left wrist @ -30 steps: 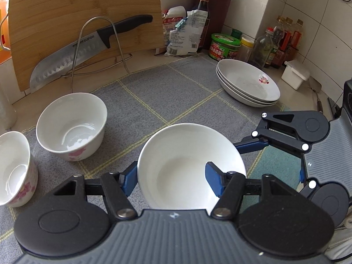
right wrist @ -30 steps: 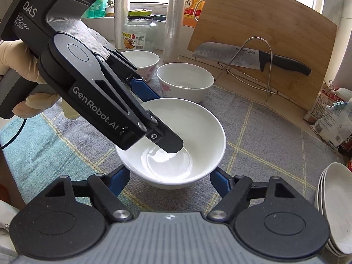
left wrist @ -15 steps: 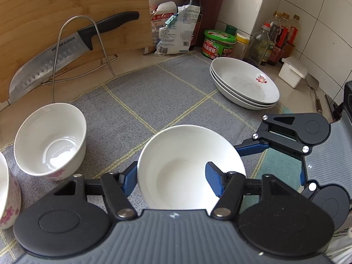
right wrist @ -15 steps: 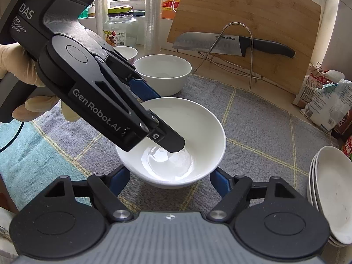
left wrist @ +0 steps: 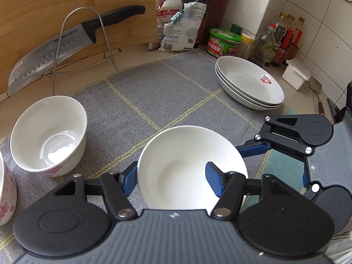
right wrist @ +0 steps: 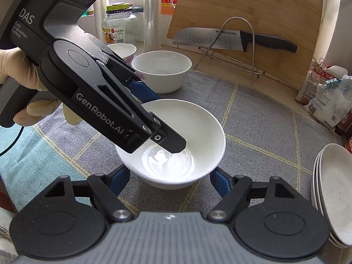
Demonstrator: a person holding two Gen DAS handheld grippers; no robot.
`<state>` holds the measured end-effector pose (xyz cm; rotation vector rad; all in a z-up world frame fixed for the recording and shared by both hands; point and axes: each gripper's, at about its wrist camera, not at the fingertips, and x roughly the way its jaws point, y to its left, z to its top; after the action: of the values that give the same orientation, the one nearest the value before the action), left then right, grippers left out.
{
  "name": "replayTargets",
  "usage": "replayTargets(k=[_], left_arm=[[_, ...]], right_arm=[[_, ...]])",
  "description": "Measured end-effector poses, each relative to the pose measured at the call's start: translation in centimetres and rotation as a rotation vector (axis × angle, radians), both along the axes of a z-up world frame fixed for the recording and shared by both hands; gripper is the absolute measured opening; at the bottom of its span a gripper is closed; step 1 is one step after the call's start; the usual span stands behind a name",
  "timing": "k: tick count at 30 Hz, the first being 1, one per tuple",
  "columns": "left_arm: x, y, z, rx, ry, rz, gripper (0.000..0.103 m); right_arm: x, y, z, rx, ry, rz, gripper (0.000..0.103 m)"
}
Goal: Organize plates and bowls
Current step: 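Set the white bowl on the towel beside the plates and open the left gripper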
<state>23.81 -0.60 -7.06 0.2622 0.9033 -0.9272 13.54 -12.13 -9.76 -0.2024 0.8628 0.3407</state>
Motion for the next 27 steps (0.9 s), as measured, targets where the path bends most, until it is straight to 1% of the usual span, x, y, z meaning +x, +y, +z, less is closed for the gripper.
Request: replayTargets(k=[5,7,8,9,11,13,15,17,19,24,27], left_arm=[[0.1,0.0,-0.1,-0.004,-0.001,0.006,0.064],[0.1,0.0,-0.1,-0.012,-0.002,0.006,0.068],[0.1,0.0,-0.1,-0.022,-0.003,0.006,0.076],[0.0,0.1,0.0,-0.030,-0.013,0.012,0.088],[-0.4,0.3,0.3,-0.051,-0.048,0.017,0.096],[-0.6,0.6,0.6,-0.062,-0.065,0.022,0.096],[-0.7,1.0,0.8,-0.074,-0.071,0.038,0.096],[-1.0,1.5,1.0,-0.091,-0.082,0.051,0.097],[-1.5,1.9,1.4,-0.095,-0.112,0.070,0.097],[-2.8,3.5,2.0,-0.099,-0.176,0.151,0.099],[-3.2,4.5,2.1,-0.089,-0.181,0.207,0.100]], right_arm=[[0.1,0.0,-0.1,0.003,0.005,-0.003,0.083],[0.1,-0.1,-0.1,0.008,0.004,-0.006,0.083],[0.1,-0.1,-0.1,0.010,0.000,-0.007,0.084],[0.1,-0.1,-0.1,0.010,-0.005,-0.008,0.085],[-0.1,-0.1,0.2,0.014,-0.025,-0.010,0.103],[-0.4,-0.3,0.6,0.034,-0.055,-0.010,0.103],[-0.3,-0.4,0.8,0.040,-0.051,-0.012,0.103],[-0.4,-0.3,0.9,0.025,-0.056,-0.017,0.103],[-0.5,-0.4,0.9,0.023,-0.056,-0.018,0.103],[-0.9,-0.4,1.2,0.023,-0.064,-0.019,0.103],[-1.0,-0.6,1.5,0.019,-0.071,-0.019,0.103]])
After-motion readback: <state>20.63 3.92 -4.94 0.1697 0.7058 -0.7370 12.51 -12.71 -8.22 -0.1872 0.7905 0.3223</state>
